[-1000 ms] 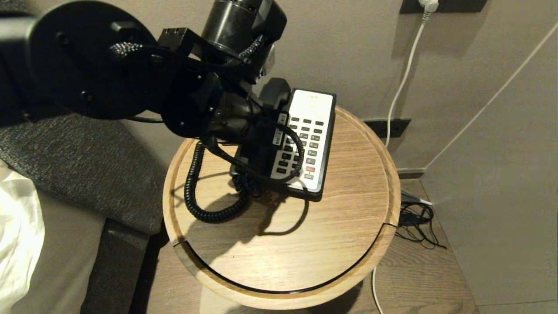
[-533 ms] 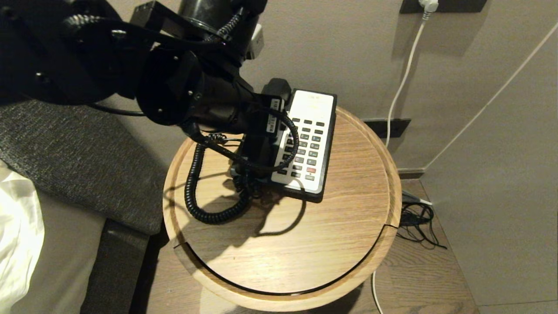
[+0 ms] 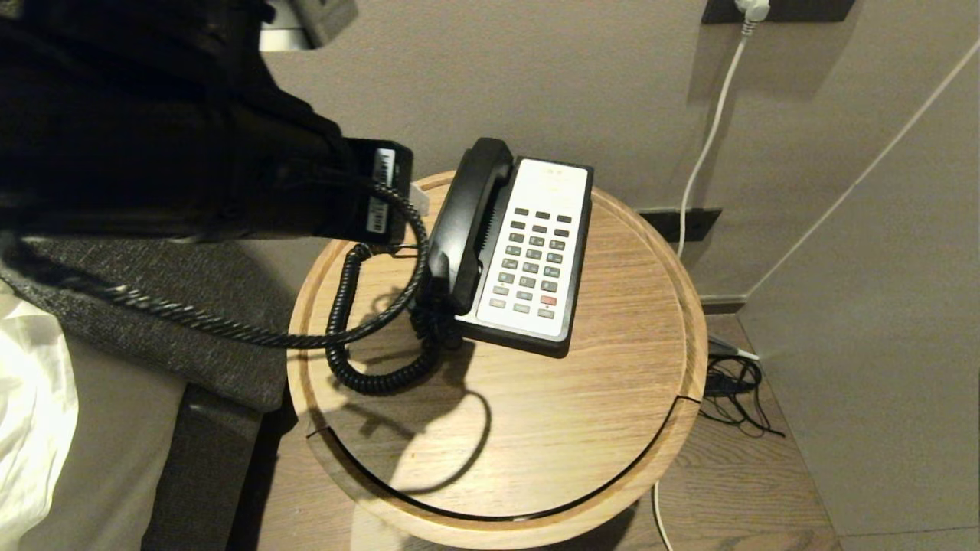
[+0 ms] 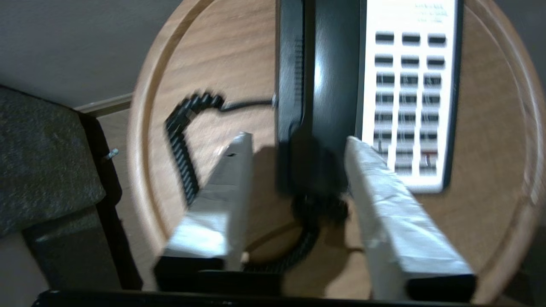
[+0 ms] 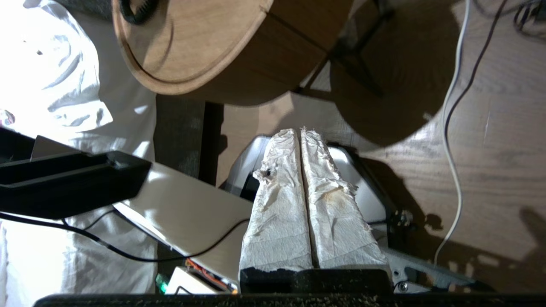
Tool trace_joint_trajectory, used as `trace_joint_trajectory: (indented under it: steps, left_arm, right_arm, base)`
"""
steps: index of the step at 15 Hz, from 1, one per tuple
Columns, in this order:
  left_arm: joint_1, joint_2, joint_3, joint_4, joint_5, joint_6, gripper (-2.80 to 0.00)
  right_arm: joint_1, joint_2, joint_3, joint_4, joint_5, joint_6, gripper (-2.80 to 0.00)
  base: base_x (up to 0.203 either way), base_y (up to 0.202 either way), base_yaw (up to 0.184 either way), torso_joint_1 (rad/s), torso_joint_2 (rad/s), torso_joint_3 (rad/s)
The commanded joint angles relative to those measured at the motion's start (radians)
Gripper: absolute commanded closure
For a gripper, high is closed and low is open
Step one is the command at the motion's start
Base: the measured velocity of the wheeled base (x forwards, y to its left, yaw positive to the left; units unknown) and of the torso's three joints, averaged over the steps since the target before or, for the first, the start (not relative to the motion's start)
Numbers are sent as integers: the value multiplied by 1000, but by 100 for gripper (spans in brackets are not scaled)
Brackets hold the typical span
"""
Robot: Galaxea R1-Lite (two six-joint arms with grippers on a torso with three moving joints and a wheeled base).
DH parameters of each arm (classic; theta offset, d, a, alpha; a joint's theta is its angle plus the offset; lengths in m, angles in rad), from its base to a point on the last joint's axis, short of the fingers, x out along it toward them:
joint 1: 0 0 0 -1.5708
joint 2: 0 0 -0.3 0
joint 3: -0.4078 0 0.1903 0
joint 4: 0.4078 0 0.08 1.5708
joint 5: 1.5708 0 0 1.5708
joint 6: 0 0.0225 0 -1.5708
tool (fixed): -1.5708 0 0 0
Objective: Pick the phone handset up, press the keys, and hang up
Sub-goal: End the call using the dial pad
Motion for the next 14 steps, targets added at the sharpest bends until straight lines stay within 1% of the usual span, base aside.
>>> trace_joint_trajectory:
  steps: [1, 4, 8, 10, 12, 14]
  left_arm:
    - [-20, -194, 106, 3, 3, 2, 0]
    - [-22, -374, 237, 2, 4, 7, 0]
    - [11, -513, 289, 4, -4, 8, 0]
    - [44, -551, 316, 2, -6, 8, 0]
    - [80, -565, 312, 1, -6, 9, 0]
    - [87, -584, 307, 1, -5, 9, 0]
  right_arm:
    - [0, 76, -68, 13, -1, -2, 0]
    - [0, 279, -203, 24, -2, -9, 0]
    - [11, 641, -444, 24, -1, -31, 0]
    - [43, 817, -579, 28, -2, -34, 0]
    - [99, 987, -705, 29, -9, -33, 0]
    - [172, 1120, -803, 28, -16, -30, 0]
  base:
    - [0, 0, 0, 0, 0, 0]
    - [0, 0, 0, 0, 0, 0]
    - [0, 0, 0, 0, 0, 0]
    - [0, 0, 0, 0, 0, 0]
    - [0, 0, 0, 0, 0, 0]
    - [0, 0, 0, 0, 0, 0]
